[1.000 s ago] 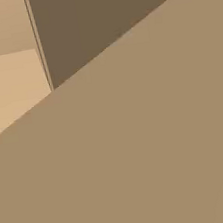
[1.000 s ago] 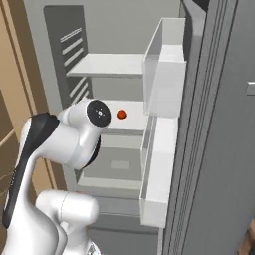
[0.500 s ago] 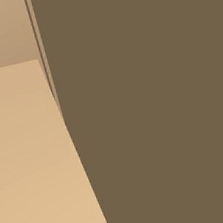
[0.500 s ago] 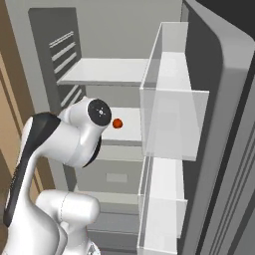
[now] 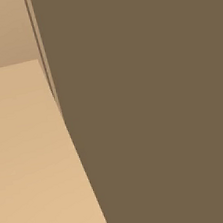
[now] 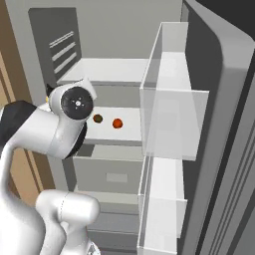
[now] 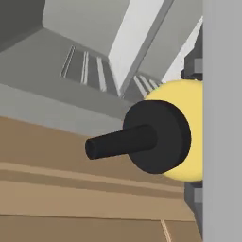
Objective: Place the mustard and mustard from the counter to the top shelf of the fridge. If the existing items in the fridge are on the top shelf, move them to other shelves.
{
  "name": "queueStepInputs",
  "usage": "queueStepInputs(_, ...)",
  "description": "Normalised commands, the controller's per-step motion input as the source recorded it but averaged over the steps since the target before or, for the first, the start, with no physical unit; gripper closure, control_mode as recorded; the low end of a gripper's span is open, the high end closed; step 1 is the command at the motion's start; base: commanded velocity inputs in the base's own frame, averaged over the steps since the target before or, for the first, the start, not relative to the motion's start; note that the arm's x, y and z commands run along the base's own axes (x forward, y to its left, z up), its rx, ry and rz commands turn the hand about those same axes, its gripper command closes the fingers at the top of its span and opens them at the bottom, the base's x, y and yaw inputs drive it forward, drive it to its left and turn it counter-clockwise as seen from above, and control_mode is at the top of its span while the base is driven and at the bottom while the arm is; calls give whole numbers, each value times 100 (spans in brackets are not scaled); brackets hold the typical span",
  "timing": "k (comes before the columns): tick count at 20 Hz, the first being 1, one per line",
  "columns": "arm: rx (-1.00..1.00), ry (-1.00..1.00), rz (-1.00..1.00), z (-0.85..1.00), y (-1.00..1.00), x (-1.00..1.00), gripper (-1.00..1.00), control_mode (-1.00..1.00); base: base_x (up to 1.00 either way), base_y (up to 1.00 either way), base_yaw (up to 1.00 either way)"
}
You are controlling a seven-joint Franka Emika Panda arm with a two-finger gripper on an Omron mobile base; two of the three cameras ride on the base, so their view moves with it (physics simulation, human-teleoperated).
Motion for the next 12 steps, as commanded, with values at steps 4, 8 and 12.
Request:
queueStepInputs(4,19,0,-27,81,-39,26,100,-100,0,0,0)
queueStepInputs(8,20,7,-19,67,-43,42,100,-100,0,0,0)
queueStepInputs(12,15,17,-14,57,-41,54,100,-100,0,0,0)
